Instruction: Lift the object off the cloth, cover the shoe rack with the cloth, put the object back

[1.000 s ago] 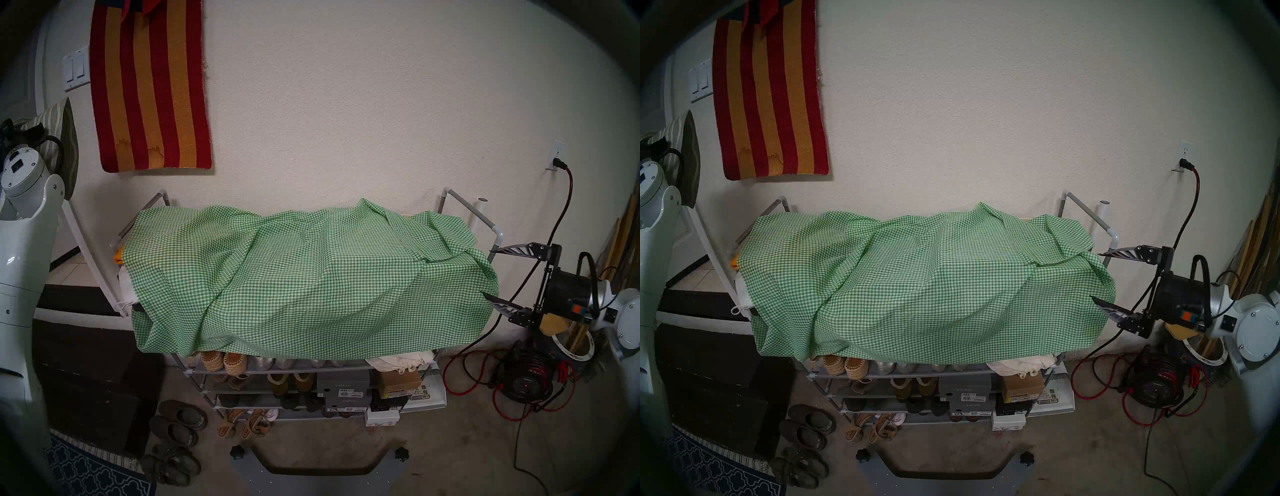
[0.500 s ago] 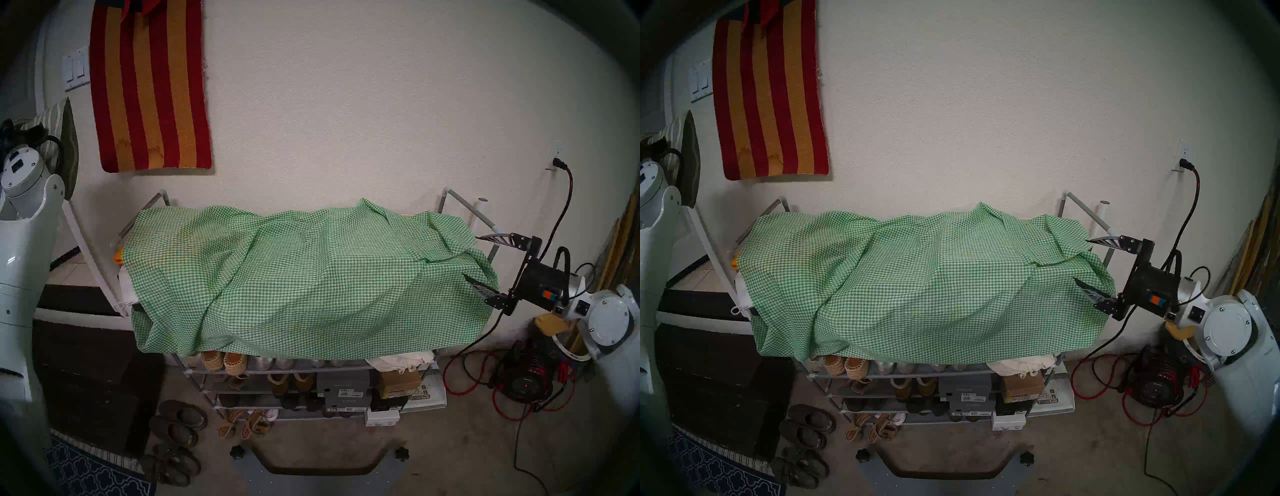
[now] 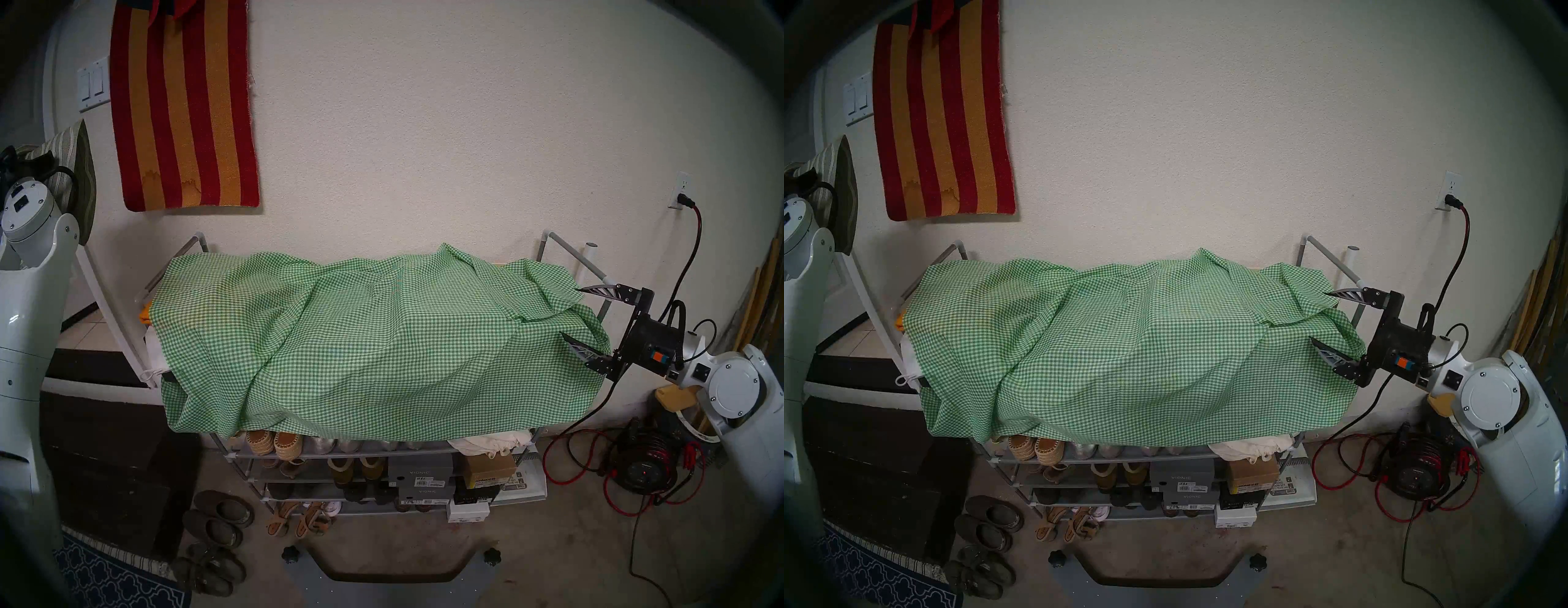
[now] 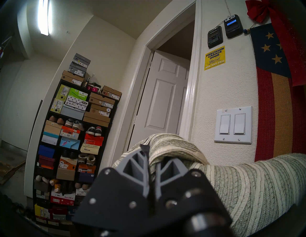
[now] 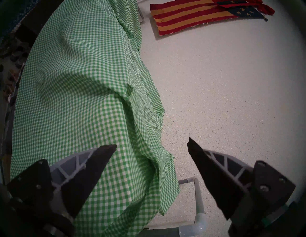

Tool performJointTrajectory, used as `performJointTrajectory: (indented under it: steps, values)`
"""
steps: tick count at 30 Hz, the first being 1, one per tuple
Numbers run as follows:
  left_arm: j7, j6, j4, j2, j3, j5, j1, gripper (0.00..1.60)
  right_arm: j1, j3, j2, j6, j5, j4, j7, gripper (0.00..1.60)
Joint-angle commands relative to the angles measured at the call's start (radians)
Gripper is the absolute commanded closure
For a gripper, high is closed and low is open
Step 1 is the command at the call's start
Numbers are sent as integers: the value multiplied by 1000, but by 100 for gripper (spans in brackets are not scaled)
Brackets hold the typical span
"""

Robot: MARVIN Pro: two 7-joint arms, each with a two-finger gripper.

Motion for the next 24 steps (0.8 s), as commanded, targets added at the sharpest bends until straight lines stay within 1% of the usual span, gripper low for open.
performJointTrajectory:
  steps: [1,6,10,14,18,19,20,24]
  values:
    - [-3,-1,-6,1,-3,-2,-2,160,15,11,22,14,16,-4,17,0]
    - [-3,-1,-6,0,-3,-2,-2,160,26,23,24,17,35,-1,27,0]
    - [-3,-1,-6,0,-3,-2,-2,160,45,22,18,13,51,11,20,0]
    - [-3,-1,-6,0,-3,-2,-2,160,55,24,25,18,65,16,28,0]
    - [-3,-1,-6,0,-3,-2,-2,160,78,-12,46,28,77,37,34,0]
    - [-4,-1,-6,0,-3,-2,-2,160,94,-43,59,22,98,54,40,0]
    - [-4,-1,-6,0,-3,-2,-2,160,94,-43,59,22,98,54,40,0]
    - [-4,-1,-6,0,-3,-1,-2,160,130,-106,69,26,79,75,24,0]
